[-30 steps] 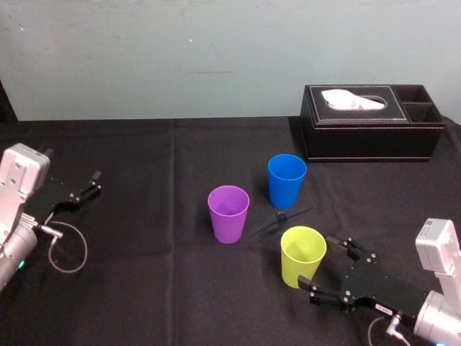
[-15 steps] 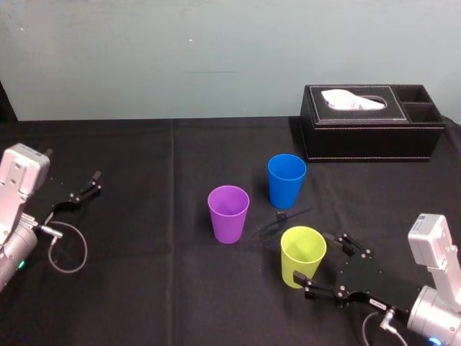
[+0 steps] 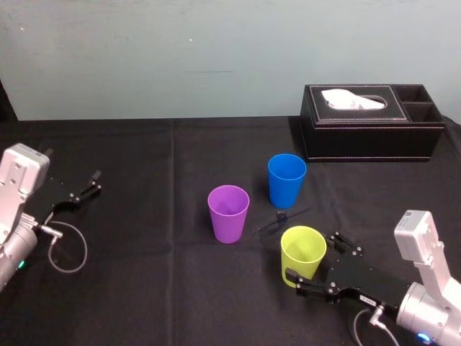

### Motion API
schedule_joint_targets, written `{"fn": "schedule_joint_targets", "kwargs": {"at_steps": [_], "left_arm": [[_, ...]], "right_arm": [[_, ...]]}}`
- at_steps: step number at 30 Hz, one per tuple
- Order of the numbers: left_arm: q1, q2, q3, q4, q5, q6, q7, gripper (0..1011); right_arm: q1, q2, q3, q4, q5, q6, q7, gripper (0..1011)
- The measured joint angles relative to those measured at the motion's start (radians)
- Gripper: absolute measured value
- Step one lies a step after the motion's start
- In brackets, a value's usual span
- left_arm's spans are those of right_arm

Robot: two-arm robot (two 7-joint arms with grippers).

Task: Stack the three plastic cups sequentially using one hand.

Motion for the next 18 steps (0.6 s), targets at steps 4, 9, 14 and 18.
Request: {"fn": "schedule_joint_targets", "kwargs": {"at_steps": [4, 9, 14, 18], "left_arm": [[0.000, 0.000, 0.000, 0.000, 0.000, 0.000, 0.000, 1010], [0.000, 0.000, 0.000, 0.000, 0.000, 0.000, 0.000, 1010], [0.000, 0.000, 0.000, 0.000, 0.000, 0.000, 0.000, 1010], [0.000, 0.000, 0.000, 0.000, 0.000, 0.000, 0.000, 1010]], "right_arm": [[0.008, -0.008, -0.005, 0.006, -0.005, 0.007, -0.008, 1003], [0.015, -0.015, -0.009, 0.013, -0.010, 0.015, -0.016, 1003], [0.014, -0.013, -0.008, 0.012, -0.010, 0.015, -0.015, 1003], [0.013, -0.012, -0.007, 0.011, -0.009, 0.014, -0.015, 932]]}}
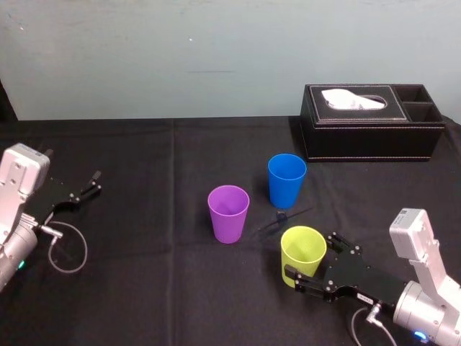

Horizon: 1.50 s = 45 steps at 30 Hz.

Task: Stack the three plastic cups sequentially using one hand.

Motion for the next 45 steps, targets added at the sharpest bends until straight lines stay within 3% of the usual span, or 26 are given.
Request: {"fn": "schedule_joint_targets", "kwargs": {"at_steps": [8, 26, 32, 45], "left_arm": [[0.000, 0.000, 0.000, 0.000, 0.000, 0.000, 0.000, 1010], [0.000, 0.000, 0.000, 0.000, 0.000, 0.000, 0.000, 1010], [0.000, 0.000, 0.000, 0.000, 0.000, 0.000, 0.000, 1010], [0.000, 0.000, 0.000, 0.000, 0.000, 0.000, 0.000, 1010]], "right_arm": [[-0.001, 0.002, 0.001, -0.002, 0.002, -0.003, 0.002, 765], [-0.003, 0.003, 0.002, -0.003, 0.004, -0.005, 0.004, 735], [-0.016, 0.003, 0.019, -0.029, 0.000, 0.004, -0.022, 734], [-0.025, 0.008, 0.082, -0.145, 0.000, 0.124, -0.107, 734]]}}
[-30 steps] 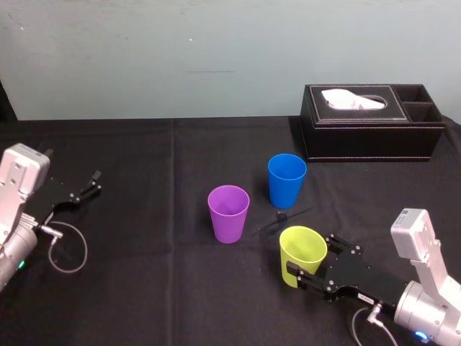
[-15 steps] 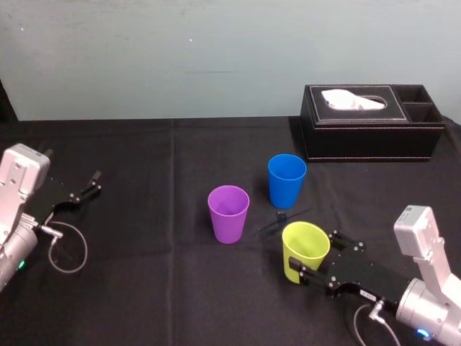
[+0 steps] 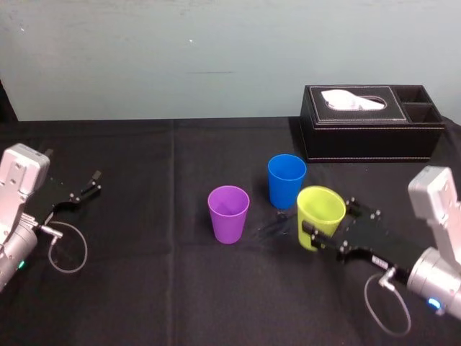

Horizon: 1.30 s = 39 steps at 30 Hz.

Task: Stack the three plastic cups sequentially using one hand.

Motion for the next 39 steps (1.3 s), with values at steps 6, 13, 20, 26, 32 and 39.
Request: {"fn": "schedule_joint_targets", "kwargs": {"at_steps": [6, 13, 20, 26, 32, 39], "left_arm": [[0.000, 0.000, 0.000, 0.000, 0.000, 0.000, 0.000, 1010], [0.000, 0.000, 0.000, 0.000, 0.000, 0.000, 0.000, 1010], [0.000, 0.000, 0.000, 0.000, 0.000, 0.000, 0.000, 1010], [0.000, 0.000, 0.000, 0.000, 0.000, 0.000, 0.000, 1010], [0.000, 0.000, 0.000, 0.000, 0.000, 0.000, 0.000, 1010], [0.000, 0.000, 0.000, 0.000, 0.000, 0.000, 0.000, 1010]], "right_arm": [[0.038, -0.008, 0.031, -0.032, 0.008, 0.055, -0.028, 734], [0.077, -0.016, 0.037, -0.039, 0.010, 0.077, -0.032, 735], [0.118, -0.030, 0.014, -0.046, -0.006, 0.094, -0.035, 735], [0.152, -0.047, -0.022, -0.051, -0.033, 0.106, -0.037, 735], [0.182, -0.069, -0.063, -0.043, -0.062, 0.115, -0.036, 734], [0.211, -0.092, -0.109, -0.025, -0.099, 0.120, -0.033, 735]]}}
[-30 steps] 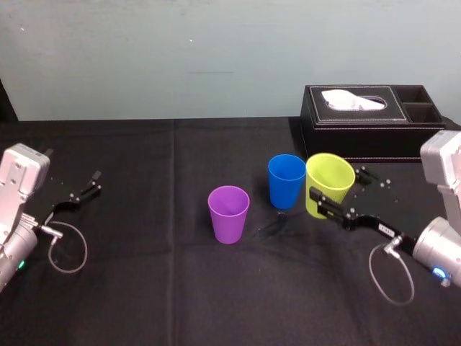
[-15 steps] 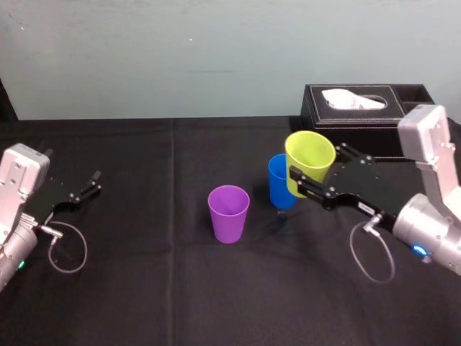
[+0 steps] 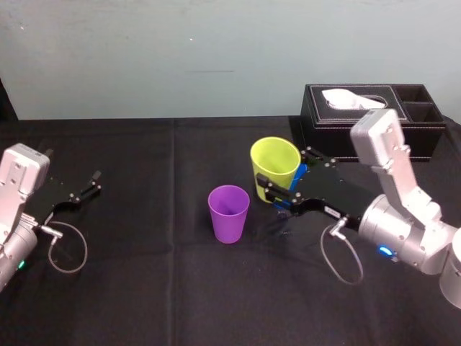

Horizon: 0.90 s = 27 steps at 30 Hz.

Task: Stack the three plastic cups sequentially using one hand.

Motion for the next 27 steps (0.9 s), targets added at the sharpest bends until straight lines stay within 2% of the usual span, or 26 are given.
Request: {"fn": "schedule_joint_targets", "kwargs": {"at_steps": [10, 27], "left_arm": [[0.000, 0.000, 0.000, 0.000, 0.000, 0.000, 0.000, 1010], [0.000, 0.000, 0.000, 0.000, 0.000, 0.000, 0.000, 1010]], "right_arm": [[0.028, -0.033, -0.040, 0.018, -0.028, 0.006, 0.010, 735], [0.062, -0.076, -0.070, 0.061, -0.027, 0.024, 0.021, 735]]}}
